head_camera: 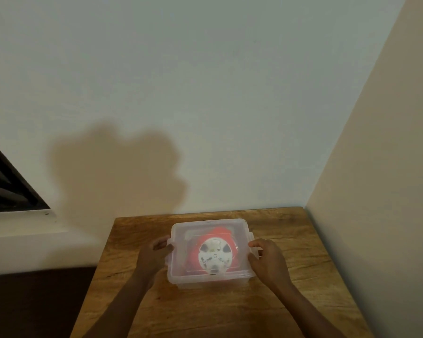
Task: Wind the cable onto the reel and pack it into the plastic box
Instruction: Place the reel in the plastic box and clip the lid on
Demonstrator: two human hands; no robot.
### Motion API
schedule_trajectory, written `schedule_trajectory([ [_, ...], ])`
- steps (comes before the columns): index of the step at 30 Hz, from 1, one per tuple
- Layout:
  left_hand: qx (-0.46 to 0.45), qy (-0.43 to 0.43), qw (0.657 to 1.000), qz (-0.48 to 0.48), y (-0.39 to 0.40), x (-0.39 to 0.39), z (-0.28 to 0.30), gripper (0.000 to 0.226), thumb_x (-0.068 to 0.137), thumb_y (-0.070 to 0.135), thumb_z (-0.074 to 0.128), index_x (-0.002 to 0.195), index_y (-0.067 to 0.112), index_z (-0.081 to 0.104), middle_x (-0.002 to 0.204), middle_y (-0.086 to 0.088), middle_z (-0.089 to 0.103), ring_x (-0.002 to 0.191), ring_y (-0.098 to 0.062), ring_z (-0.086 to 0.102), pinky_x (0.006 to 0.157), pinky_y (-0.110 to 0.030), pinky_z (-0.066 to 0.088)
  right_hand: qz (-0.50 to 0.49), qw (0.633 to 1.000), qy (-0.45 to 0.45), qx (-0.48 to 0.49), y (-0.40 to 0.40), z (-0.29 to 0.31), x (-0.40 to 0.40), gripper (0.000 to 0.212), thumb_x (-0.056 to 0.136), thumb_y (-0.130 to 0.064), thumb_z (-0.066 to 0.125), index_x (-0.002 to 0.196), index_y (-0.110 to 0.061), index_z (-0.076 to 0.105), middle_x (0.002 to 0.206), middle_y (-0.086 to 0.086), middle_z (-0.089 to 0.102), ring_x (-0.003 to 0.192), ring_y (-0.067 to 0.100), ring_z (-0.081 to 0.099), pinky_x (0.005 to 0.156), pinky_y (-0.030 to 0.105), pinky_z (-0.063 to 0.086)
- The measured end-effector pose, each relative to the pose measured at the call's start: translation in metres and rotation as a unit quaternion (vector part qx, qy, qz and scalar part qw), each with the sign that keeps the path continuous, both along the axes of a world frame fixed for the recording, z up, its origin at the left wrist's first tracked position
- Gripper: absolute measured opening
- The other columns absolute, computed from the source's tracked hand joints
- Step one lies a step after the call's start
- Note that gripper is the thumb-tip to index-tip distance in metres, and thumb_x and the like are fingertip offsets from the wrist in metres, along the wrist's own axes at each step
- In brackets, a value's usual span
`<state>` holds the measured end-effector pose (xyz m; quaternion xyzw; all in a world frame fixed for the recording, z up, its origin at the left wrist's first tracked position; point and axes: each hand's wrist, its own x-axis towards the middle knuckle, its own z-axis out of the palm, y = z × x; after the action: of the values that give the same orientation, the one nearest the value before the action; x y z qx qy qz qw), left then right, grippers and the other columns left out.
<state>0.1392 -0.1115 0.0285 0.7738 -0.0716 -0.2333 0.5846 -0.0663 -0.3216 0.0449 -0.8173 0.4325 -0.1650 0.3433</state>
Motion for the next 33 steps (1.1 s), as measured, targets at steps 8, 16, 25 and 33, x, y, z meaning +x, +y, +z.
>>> schedule_trajectory([
  [8,-0.040,0.167,0.985,-0.011,0.010,0.010,-0.008,0.029,0.091,0.024,0.074,0.119,0.024,0.066,0.114,-0.009,0.074,0.102,-0.033,0.072,0.070,-0.042,0.062,-0.041,0.989,-0.083,0.117,0.000,-0.011,-0.004,0.035,0.081,-0.019,0.075,0.109,-0.026,0.056,0.110,-0.002,0.065,0.081,0.005,0.062,0.055,0.016,0.052],
  [16,-0.012,0.182,0.983,-0.015,0.012,0.015,-0.009,0.025,0.085,0.027,0.080,0.108,0.016,0.076,0.096,-0.006,0.082,0.093,-0.031,0.077,0.065,-0.040,0.064,-0.034,0.908,-0.080,0.409,-0.030,-0.017,-0.019,0.072,0.064,-0.033,0.086,0.126,-0.012,0.056,0.113,0.004,0.069,0.089,0.026,0.071,0.065,0.037,0.059],
  [25,0.013,0.184,0.982,-0.031,0.011,0.012,0.007,0.027,0.088,0.024,0.078,0.109,0.007,0.075,0.099,-0.010,0.081,0.091,-0.031,0.078,0.067,-0.041,0.064,-0.067,0.861,-0.163,0.478,-0.029,-0.025,-0.013,0.063,0.070,-0.010,0.084,0.126,-0.008,0.054,0.109,0.014,0.070,0.085,0.033,0.072,0.067,0.047,0.060],
  [33,0.100,0.042,0.994,-0.028,0.000,0.001,0.012,0.006,0.098,0.022,0.066,0.092,0.025,0.065,0.091,-0.001,0.073,0.078,-0.016,0.073,0.053,-0.028,0.058,-0.042,0.919,-0.149,0.363,-0.021,-0.021,-0.015,0.043,0.077,-0.012,0.078,0.117,-0.008,0.064,0.099,0.007,0.073,0.080,0.022,0.073,0.070,0.046,0.061],
])
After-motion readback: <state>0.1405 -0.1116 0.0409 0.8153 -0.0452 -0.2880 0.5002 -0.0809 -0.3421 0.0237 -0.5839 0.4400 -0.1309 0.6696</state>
